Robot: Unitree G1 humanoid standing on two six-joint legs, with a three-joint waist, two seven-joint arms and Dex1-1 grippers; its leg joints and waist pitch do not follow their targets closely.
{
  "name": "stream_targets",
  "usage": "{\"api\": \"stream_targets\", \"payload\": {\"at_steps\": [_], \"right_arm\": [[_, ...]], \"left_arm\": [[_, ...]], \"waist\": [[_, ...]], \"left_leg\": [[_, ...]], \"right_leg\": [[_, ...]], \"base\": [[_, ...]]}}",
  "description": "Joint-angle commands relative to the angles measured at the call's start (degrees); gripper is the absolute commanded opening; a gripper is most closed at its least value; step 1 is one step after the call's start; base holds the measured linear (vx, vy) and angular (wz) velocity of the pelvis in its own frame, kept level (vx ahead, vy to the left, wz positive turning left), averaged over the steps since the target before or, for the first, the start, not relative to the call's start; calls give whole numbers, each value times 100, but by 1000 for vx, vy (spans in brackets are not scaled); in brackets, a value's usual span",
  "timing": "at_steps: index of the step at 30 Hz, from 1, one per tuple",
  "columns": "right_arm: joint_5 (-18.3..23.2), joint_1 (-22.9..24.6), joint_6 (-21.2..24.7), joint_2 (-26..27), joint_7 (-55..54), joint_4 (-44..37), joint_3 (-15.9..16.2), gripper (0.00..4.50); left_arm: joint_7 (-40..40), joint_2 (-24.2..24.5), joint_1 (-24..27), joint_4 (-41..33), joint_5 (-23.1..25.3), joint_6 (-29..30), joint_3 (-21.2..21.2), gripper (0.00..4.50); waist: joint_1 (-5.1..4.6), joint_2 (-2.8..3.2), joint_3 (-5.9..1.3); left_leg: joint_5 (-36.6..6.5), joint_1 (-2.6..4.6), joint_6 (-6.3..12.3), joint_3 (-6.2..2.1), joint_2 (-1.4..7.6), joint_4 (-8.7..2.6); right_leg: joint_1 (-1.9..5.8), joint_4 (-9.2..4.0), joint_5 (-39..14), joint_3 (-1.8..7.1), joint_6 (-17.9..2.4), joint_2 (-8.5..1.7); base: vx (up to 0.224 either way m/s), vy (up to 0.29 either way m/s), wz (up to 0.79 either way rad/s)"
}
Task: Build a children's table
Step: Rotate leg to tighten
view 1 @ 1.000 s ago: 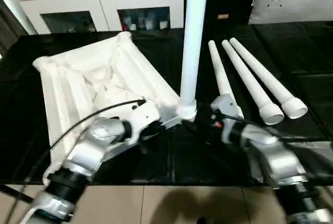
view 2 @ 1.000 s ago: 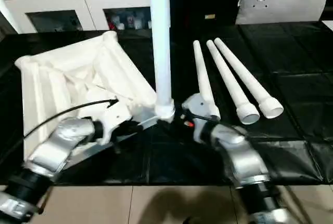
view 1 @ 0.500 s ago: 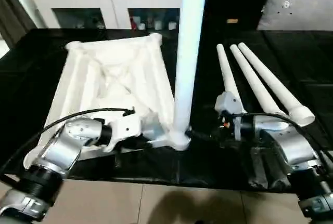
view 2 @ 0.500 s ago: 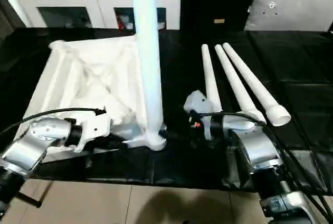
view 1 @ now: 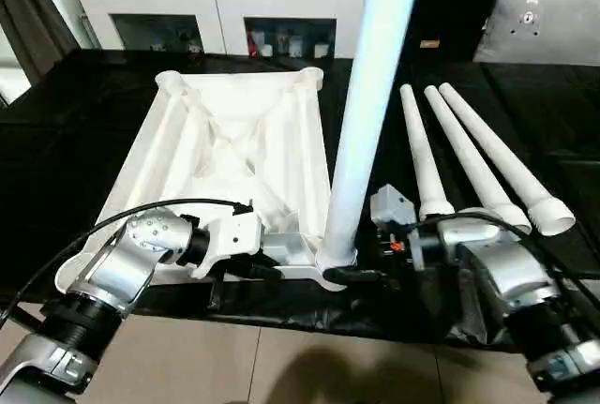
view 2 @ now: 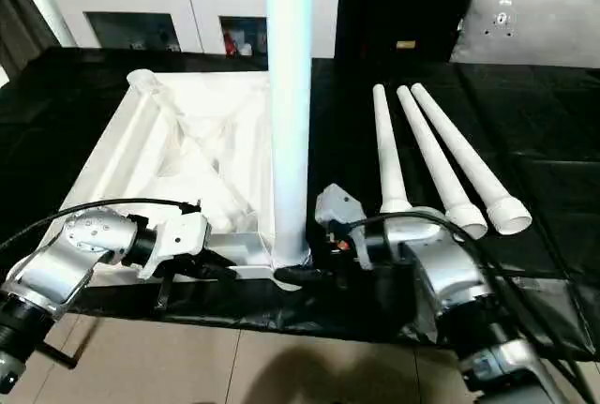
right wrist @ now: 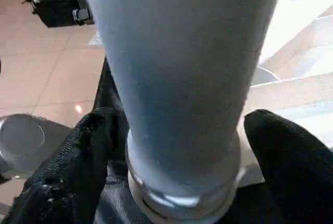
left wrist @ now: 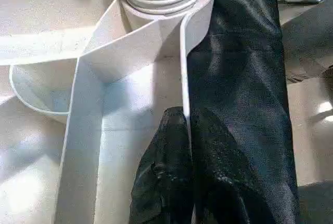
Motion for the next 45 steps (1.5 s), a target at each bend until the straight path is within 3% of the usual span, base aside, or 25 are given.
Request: {"api": "stream_targets", "payload": {"at_steps": [1,14,19,21,23,24,25,26,27,28,30,32,33,36,37,40,41,43,45], "right_arm": [[79,-100,62,-1,148,33,45,389],[192,35,344,90,227,54,-5,276],[158,193,643,309,-152,51,18,270],[-23,173,776,627,-901,250,-90,269],[-46,165,791,672,-1002,280,-112,269],[-128,46,976,1060,-1769,481,-301,269],[-143,-11,1105,1227,-2081,548,-377,269],[-140,-69,1257,1399,-2391,608,-463,269],[-130,-137,1463,1606,-2764,670,-566,268],[-121,-172,1580,1741,-2990,699,-625,268],[-94,-307,1689,2140,-3663,959,-822,268],[-215,-437,1506,2422,-4229,1329,-908,268],[-287,-480,1407,2490,-4409,1478,-925,268],[-369,-537,1241,2586,-4689,1657,-1021,268],[-323,-543,1138,2604,-4654,1680,-1076,324],[-278,-530,1037,2627,-4626,1629,-1190,338],[-274,-516,1024,2615,-4602,1575,-1222,365],[-326,-475,934,2546,-4575,1456,-1248,384],[-394,-447,704,2466,-4560,1411,-1235,394]], "left_arm": [[-122,-45,72,58,140,-34,-240,0],[-148,-54,125,104,88,-60,-215,0],[-77,-149,262,-71,-84,148,-113,0],[139,-286,331,-246,-204,477,4,0],[168,-305,339,-270,-220,528,19,0],[495,-499,370,-487,-321,914,150,0],[650,-601,378,-589,-365,1080,207,0],[808,-710,385,-691,-407,1233,265,0],[987,-856,396,-818,-458,1422,340,0],[1115,-969,408,-918,-496,1567,388,0],[1702,-1411,378,-1035,-456,1905,484,0],[2479,-1904,278,-976,-193,2115,522,0],[2758,-2114,231,-927,-128,2179,541,0],[3112,-2398,161,-865,-63,2252,555,0],[3189,-2437,141,-822,2,2233,528,0],[3267,-2403,137,-796,143,2259,476,0],[3263,-2339,140,-785,213,2256,456,0],[3219,-2168,144,-745,332,2210,430,0],[3189,-2046,150,-702,446,2168,438,0]], "waist": [[-23,-102,-328],[-2,-87,-337],[-11,-82,-332],[-30,-73,-313],[-83,-76,-282],[-150,-84,-260],[-215,-51,-239],[-215,-51,-239],[-302,-81,-227],[-361,-73,-228],[-445,-48,-222],[-510,-28,-221],[-540,-24,-217],[-571,-21,-210],[-572,-18,-232],[-561,4,-250],[-552,12,-254],[-511,30,-280],[-477,13,-292]], "left_leg": [[259,-150,508,-35,335,-461],[347,-140,525,-12,336,-452],[303,-145,459,-12,344,-463],[169,-145,403,-13,338,-483],[-107,-147,253,-6,313,-518],[-462,-114,128,-3,279,-532],[-635,-109,56,-17,249,-535],[-635,-109,56,-17,249,-535],[-724,-146,19,-34,224,-536],[-838,-121,12,-40,197,-514],[-949,-95,45,-37,191,-498],[-1073,-64,55,-41,206,-491],[-1249,-53,90,-59,231,-500],[-1430,-36,194,-64,239,-518],[-1370,-58,234,-73,238,-531],[-1157,-95,301,-79,262,-559],[-1083,-112,311,-87,273,-570],[-793,-107,335,-72,306,-569],[-645,-117,364,-52,303,-559]], "right_leg": [[412,-346,-1536,450,-771,-452],[407,-314,-1272,468,-909,-446],[413,-324,-1339,469,-888,-453],[406,-358,-1533,459,-826,-447],[411,-423,-1954,445,-694,-437],[398,-510,-2494,427,-492,-431],[393,-570,-2837,387,-369,-424],[393,-570,-2837,387,-369,-424],[419,-619,-3088,345,-212,-410],[393,-672,-3315,307,-75,-404],[357,-734,-3414,267,-20,-390],[341,-769,-3383,206,-6,-374],[355,-812,-3333,148,39,-378],[372,-854,-3273,110,85,-403],[386,-820,-3135,142,54,-420],[399,-751,-2820,225,-121,-446],[413,-727,-2702,238,-170,-449],[400,-642,-2225,303,-434,-457],[408,-603,-2061,324,-550,-457]], "base": [[0,0,0],[0,0,0],[0,0,0],[0,0,0],[0,0,0],[0,0,0],[0,0,0],[-52,-8,-2],[-52,-5,-5],[-52,-5,-5],[0,0,0],[0,0,0],[0,0,0],[0,0,0],[0,0,0],[0,0,0],[0,0,0],[0,0,0],[0,0,0]]}}
